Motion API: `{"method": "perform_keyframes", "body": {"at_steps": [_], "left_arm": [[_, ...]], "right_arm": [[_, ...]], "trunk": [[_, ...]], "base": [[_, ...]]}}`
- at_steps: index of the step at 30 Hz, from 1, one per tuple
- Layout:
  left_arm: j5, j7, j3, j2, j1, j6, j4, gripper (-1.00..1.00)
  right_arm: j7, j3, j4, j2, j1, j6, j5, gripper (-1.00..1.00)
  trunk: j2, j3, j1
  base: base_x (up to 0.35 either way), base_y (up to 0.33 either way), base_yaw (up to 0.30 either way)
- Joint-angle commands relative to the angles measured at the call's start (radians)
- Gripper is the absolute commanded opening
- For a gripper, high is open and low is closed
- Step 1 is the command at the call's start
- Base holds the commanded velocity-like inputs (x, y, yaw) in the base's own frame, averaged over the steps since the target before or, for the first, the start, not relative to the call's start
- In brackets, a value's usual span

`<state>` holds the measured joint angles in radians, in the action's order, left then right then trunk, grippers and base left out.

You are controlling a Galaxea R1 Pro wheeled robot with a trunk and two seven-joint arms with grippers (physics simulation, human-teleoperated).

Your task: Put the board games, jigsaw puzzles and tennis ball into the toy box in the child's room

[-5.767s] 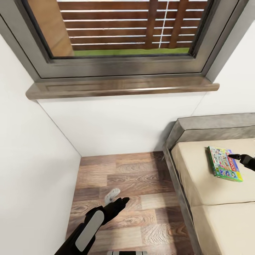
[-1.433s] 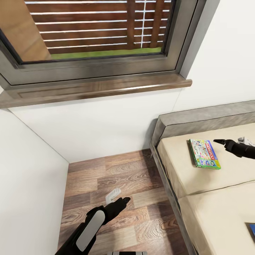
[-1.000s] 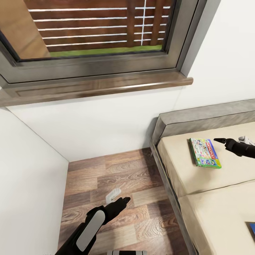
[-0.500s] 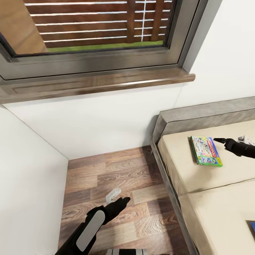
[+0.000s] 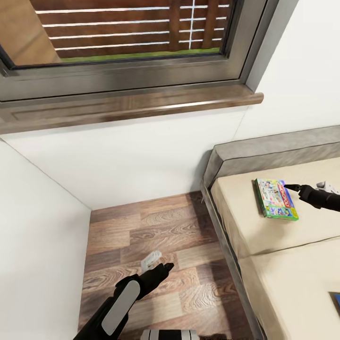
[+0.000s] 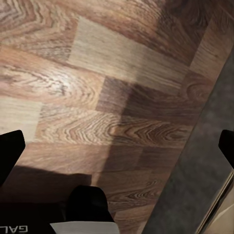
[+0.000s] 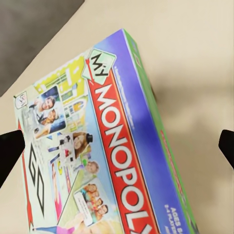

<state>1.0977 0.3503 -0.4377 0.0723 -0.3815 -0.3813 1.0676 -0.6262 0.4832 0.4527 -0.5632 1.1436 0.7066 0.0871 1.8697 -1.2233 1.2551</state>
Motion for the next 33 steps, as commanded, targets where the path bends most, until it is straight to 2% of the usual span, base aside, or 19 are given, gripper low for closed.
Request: {"method": "perform_keyframes", "body": {"at_steps": [1,15,33], "left_arm": [[0.010,0.009,-0.001,0.000,0.000,-0.001,0.002,1.00],[0.010,0.009,-0.001,0.000,0.000,-0.001,0.002,1.00],[0.010,0.009,-0.001,0.000,0.000,-0.001,0.002,1.00]], "right_arm": [[0.002,0.003,0.000,0.000,0.001,0.008,0.008,1.00],[0.001,0.003,-0.001,0.000,0.000,0.008,0.008,1.00],[-0.001,0.002,-0.003,0.001,-0.003,0.011,0.008,1.00]], "trunk": [[0.000,-0.002,0.000],[0.000,-0.022,0.000],[0.000,-0.027,0.000]], "base": [[0.000,0.000,0.000],[0.000,0.000,0.000],[0.000,0.000,0.000]]}}
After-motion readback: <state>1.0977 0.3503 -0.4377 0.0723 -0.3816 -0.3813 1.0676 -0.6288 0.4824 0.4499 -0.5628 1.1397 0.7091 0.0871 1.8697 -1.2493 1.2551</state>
